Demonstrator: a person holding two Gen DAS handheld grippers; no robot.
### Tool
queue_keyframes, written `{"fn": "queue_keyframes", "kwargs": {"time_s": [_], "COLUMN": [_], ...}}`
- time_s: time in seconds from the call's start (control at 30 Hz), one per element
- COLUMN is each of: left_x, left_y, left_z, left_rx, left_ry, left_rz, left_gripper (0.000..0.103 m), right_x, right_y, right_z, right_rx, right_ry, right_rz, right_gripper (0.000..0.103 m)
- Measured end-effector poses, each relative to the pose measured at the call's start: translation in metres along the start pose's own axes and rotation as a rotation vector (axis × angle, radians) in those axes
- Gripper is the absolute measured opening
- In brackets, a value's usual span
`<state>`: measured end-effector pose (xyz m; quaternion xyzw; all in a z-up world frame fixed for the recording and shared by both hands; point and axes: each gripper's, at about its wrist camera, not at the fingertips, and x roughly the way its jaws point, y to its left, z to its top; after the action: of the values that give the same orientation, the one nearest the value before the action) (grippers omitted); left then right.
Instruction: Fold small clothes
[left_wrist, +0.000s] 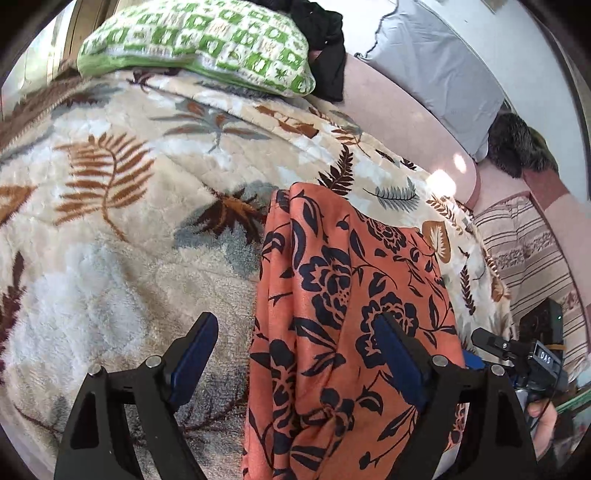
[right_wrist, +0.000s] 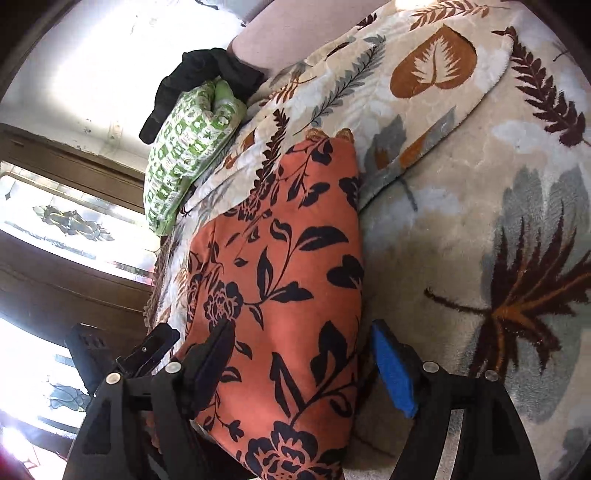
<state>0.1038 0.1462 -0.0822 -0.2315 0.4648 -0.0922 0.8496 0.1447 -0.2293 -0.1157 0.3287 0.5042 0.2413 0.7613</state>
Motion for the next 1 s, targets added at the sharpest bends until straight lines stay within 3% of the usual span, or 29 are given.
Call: {"fn": "queue_keyframes", "kwargs": {"time_s": [0.1,0.27,0.57,0.8,0.9,1.0], "left_x": [0.013,0.025,0.036,0.026,0.051,0.052], "left_y": [0.008,0.004,0.015,0.012,0.010,-0.001], "left_z": [0.002,0.000,0.005,0.013,0.007,0.004], "left_rx": [-0.067,-0.052,-0.114,-0.077,-0.049,0.019], "left_ry": [0.037,0.060,0.091,0.015,0.107,0.129], "left_rz": [-0.058,-0.094,-0.199,-0.176,-0.118,-0.096], "left_gripper": [0.087,0.087,0.087,0.087,0.086,0.085], "right_x": [0.005,0.011,0.027,0.034,0.037,0.041], "right_y": [0.006,0.004,0.009,0.012,0.008,0.007], "right_z": [0.004,0.005,0.011,0.014,0.016,0.017], "right_rx": [-0.016,-0.011,-0.046,-0.055,-0.055,-0.056], "right_ry": [0.014,0.033,0.063,0.062,0.064,0.074], "right_rz": [0.000,-0.012,-0.061,-0.056,-0.046,-0.030], "right_gripper": [0.079,0.079,0.079,0.079,0.079,0.079]}}
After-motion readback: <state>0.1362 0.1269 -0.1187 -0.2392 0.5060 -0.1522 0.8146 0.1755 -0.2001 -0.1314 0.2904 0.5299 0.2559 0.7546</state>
